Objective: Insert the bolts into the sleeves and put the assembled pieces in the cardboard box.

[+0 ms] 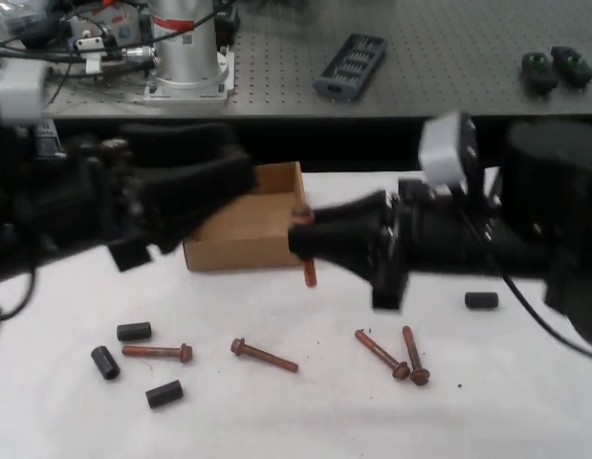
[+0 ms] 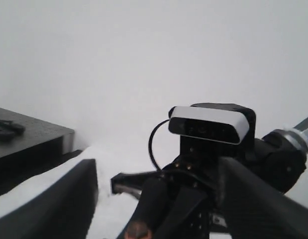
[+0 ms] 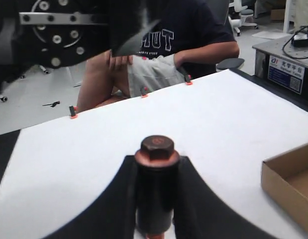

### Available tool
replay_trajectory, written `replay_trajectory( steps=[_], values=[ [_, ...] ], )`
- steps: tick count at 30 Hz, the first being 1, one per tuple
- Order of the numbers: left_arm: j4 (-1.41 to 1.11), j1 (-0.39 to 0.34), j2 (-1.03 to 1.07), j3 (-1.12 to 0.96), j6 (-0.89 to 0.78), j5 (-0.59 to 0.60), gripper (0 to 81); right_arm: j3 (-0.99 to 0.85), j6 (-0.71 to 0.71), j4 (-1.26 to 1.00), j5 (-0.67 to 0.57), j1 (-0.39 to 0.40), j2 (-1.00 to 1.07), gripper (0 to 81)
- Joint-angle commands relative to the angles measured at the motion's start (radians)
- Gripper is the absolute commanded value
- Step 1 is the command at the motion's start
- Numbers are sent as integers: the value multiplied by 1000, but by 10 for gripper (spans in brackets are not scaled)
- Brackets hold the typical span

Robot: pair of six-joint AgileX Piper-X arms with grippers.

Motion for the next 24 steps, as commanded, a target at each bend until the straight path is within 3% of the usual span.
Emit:
replay_trajectory(
  steps=[1,7,11,18,21,24],
  values=[
    [226,56,-115,35,155,-56,491,-92,-15,74,15,-10,46,43],
    [814,114,-413,82,433,-377,491,-452,-15,289,86,-9,283,43],
    [1020,114,-547,82,492,-550,491,-696,-15,428,144,-9,466,43],
    [1220,114,-604,82,452,-566,412,-1053,9,657,314,-9,698,43],
    [1289,114,-604,82,449,-566,407,-1141,39,690,411,-9,766,43],
    [1339,114,-604,82,451,-566,407,-1180,36,690,420,-9,791,11]
  ],
)
